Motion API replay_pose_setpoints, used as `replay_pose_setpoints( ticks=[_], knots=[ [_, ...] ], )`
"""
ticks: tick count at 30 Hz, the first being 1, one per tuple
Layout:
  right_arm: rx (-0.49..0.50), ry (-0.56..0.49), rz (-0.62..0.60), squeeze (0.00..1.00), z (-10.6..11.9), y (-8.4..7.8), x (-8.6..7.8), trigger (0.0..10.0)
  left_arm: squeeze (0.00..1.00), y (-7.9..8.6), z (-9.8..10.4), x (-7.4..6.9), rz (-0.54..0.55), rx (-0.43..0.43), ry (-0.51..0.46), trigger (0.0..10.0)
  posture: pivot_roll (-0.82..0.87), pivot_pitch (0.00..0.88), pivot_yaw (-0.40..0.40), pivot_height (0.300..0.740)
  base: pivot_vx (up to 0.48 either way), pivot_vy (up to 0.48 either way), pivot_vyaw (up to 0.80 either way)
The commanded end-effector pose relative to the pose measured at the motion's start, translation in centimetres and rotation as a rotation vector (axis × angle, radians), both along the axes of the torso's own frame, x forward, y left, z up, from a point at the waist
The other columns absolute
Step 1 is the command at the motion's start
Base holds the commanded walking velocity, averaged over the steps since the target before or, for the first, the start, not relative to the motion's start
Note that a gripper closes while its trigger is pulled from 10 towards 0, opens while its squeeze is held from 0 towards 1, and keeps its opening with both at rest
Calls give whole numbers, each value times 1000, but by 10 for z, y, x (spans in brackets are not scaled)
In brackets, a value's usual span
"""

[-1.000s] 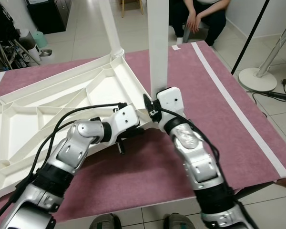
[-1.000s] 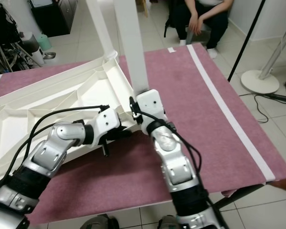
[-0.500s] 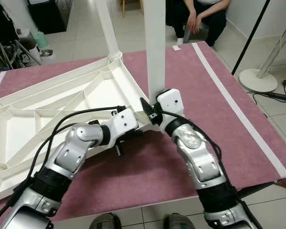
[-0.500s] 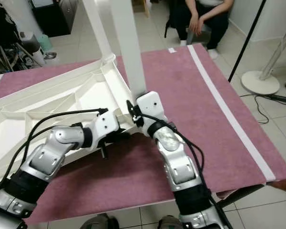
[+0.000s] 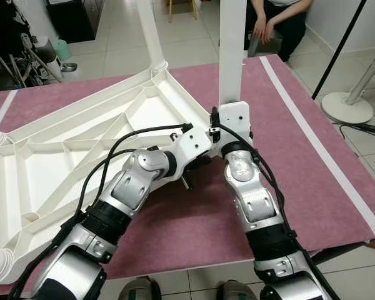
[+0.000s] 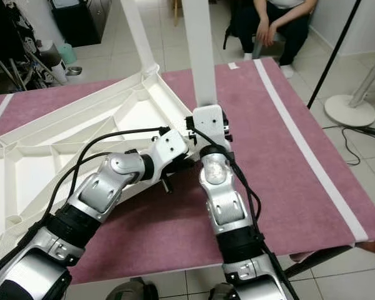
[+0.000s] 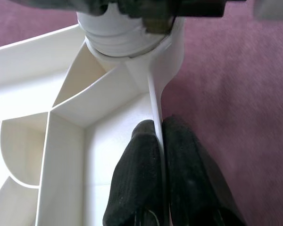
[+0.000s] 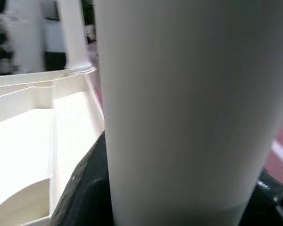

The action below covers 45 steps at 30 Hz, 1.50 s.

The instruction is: Building children table

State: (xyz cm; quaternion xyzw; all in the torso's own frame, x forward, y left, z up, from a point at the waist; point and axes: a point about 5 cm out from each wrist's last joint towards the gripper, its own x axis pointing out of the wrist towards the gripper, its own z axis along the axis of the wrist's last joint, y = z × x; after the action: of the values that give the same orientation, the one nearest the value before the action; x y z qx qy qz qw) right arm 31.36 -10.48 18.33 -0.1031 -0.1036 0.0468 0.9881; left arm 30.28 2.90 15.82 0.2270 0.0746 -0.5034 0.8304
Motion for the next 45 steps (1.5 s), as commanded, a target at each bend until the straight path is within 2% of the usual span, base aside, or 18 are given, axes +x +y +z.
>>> replay_pose_setpoints(
  ticks=[1, 2, 3, 9, 10, 13, 17, 23, 24, 25, 27, 29, 32, 35, 37, 40, 44, 45],
  knots=[
    [21, 48, 105, 0, -9, 0, -3, 10000, 0, -8, 35, -14, -162, -81, -165, 0, -5, 0, 130, 740, 0, 0, 0],
    [22, 36, 160, 0, -7, 1, -6, 10000, 0, -6, 34, -16, -176, -78, -161, 0, -5, 0, 130, 740, 0, 0, 0],
    [27, 29, 195, 1000, -6, -1, -8, 10000, 0, -5, 33, -18, -183, -76, -159, 0, -3, 0, 127, 740, 0, 0, 0],
    [40, 11, 255, 1000, 0, -5, -9, 10000, 0, -6, 32, -17, -180, -74, -158, 0, -1, 0, 125, 740, 0, 0, 0],
    [44, 16, 340, 0, 5, -4, -13, 10000, 0, -6, 33, -18, -186, -76, -159, 0, -1, 0, 125, 740, 0, 0, 0],
    [28, 72, 649, 0, 14, -8, -29, 10000, 0, -5, 34, -22, -221, -80, -154, 0, -1, 0, 131, 740, 0, 0, 0],
    [-35, 135, 882, 0, 20, -17, -38, 10000, 0, 3, 33, -34, -299, -83, -140, 0, -3, 0, 137, 740, 0, 0, 0],
    [-93, 209, 1085, 0, 22, -22, -44, 10000, 0, 15, 28, -48, -371, -63, -115, 0, 12, 0, 127, 740, 0, 0, 0],
    [-114, 240, 1137, 0, 20, -22, -45, 4941, 0, 20, 26, -50, -381, -54, -108, 0, 19, 0, 123, 740, 0, 0, 0],
    [-126, 261, 1168, 0, 18, -23, -46, 4941, 0, 23, 24, -51, -385, -49, -105, 0, 24, 0, 117, 740, 0, 0, 0],
    [-121, 287, 1201, 0, 16, -24, -45, 0, 0, 25, 24, -50, -364, -47, -109, 0, 29, 0, 111, 740, 0, 0, 0],
    [-108, 297, 1212, 0, 16, -23, -45, 0, 0, 24, 25, -48, -351, -50, -113, 0, 29, 0, 111, 740, 0, 0, 0],
    [-70, 309, 1148, 0, 13, -20, -37, 0, 0, 19, 26, -43, -300, -56, -128, 0, 29, 0, 111, 740, 0, 0, 0],
    [-71, 321, 856, 0, -2, -19, -13, 0, 0, 11, 29, -29, -185, -56, -156, 0, 31, 0, 104, 740, 0, 0, 0],
    [-77, 321, 798, 0, -4, -19, -9, 0, 0, 9, 30, -26, -163, -54, -161, 0, 31, 0, 104, 740, 0, 0, 0],
    [-62, 344, 415, 0, -19, -23, 11, 0, 0, -3, 38, -4, -8, -73, -177, 0, 23, 0, 111, 740, 0, 0, 0],
    [-68, 287, 10, 0, -25, -27, 20, 0, 0, -18, 43, 4, 5, -47, -220, 0, 15, 0, 122, 740, 0, 0, 0],
    [-68, 287, 10, 0, -25, -27, 20, 0, 0, -18, 43, 4, 5, -47, -220, 0, 15, 0, 122, 740, 0, 0, 0]
  ],
)
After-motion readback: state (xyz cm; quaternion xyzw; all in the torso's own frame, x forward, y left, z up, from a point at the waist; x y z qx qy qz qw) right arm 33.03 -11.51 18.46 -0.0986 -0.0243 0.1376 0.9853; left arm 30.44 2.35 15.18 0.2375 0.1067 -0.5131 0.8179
